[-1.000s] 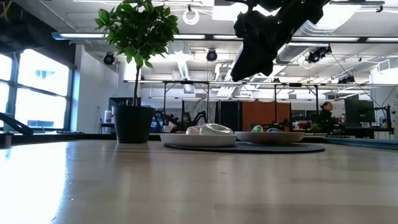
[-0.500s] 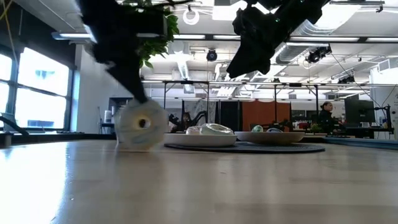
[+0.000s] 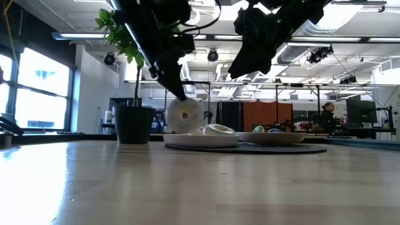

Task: Pick & Place donuts
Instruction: Put the large white donut on the white plate

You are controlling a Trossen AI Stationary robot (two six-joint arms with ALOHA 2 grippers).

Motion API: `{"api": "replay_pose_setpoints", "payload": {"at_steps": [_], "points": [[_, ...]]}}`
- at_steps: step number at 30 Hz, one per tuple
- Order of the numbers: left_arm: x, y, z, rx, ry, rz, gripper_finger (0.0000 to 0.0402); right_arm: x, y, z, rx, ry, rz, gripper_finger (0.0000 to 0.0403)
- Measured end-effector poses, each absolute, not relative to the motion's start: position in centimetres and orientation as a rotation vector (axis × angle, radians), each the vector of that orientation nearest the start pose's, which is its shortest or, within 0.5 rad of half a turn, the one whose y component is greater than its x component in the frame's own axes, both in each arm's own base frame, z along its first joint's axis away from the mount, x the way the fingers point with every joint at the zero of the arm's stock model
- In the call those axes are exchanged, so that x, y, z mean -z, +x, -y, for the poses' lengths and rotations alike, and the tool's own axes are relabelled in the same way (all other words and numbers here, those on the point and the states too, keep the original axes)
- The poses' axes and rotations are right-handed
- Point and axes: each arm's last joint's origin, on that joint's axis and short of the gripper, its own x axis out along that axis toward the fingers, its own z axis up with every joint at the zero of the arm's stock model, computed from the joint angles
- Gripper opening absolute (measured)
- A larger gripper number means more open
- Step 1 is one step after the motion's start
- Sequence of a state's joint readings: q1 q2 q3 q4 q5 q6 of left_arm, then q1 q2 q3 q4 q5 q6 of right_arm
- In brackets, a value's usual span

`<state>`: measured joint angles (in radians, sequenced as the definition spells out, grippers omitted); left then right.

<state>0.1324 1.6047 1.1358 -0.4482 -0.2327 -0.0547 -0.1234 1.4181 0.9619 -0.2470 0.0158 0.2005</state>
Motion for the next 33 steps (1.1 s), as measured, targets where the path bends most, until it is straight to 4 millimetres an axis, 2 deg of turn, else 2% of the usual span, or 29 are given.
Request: {"api": "replay_pose_setpoints", "payload": {"at_steps": [6, 10, 14, 18, 29, 33], "points": [[-23.5, 32.3, -9.1, -0.361, -0.098, -0.884, 0.0001, -24.8, 29.8, 3.7, 0.205, 0.235, -0.687, 0.0114], [-22.1, 32.4, -10.6, -0.389, -0.127, -0.928, 0.0001, -24.8, 29.8, 3.7, 0.211, 0.252, -0.688, 0.0114], [-21.9, 32.7, -10.7, -0.280, -0.142, -0.918, 0.0001, -24.8, 29.7, 3.7, 0.212, 0.253, -0.688, 0.0114], [-21.8, 32.9, -9.9, -0.172, -0.127, -0.927, 0.0001, -24.8, 29.7, 3.7, 0.212, 0.255, -0.688, 0.0114], [-21.7, 32.6, -10.2, -0.187, -0.103, -0.948, 0.0001, -24.8, 29.7, 3.7, 0.213, 0.255, -0.688, 0.0114], [-20.7, 33.2, -10.4, -0.181, -0.077, -0.954, 0.0001, -24.8, 29.7, 3.7, 0.213, 0.255, -0.688, 0.0114]]}}
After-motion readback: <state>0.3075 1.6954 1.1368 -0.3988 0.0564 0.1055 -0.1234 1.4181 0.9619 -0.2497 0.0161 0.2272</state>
